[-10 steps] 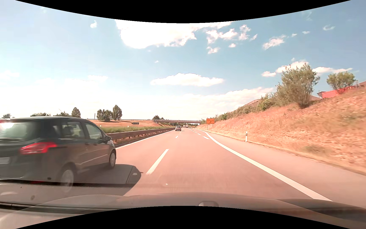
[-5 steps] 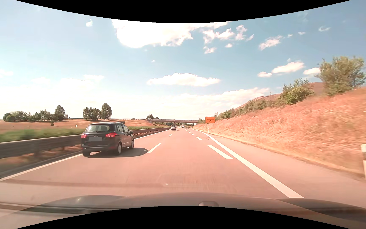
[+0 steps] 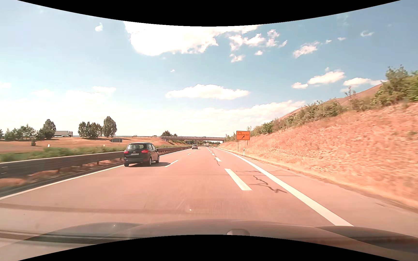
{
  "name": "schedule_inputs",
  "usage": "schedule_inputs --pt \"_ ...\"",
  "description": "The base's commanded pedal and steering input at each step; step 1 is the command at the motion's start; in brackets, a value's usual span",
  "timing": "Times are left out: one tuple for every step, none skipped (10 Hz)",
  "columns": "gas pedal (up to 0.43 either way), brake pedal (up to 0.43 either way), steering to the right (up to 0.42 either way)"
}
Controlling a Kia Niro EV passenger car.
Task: Follow the waypoints while adhering to traffic rules and regulations
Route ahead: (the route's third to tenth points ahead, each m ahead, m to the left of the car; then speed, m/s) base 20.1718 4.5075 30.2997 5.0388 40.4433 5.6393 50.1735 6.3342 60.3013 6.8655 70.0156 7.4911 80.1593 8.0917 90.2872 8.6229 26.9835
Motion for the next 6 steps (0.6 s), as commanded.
schedule_inputs --pt "0.177 0.0 0.002" --pt "0.177 0.0 0.001" --pt "0.157 0.0 0.0" --pt "0.157 0.0 -0.003" --pt "0.138 0.0 -0.004" --pt "0.098 0.0 -0.006"
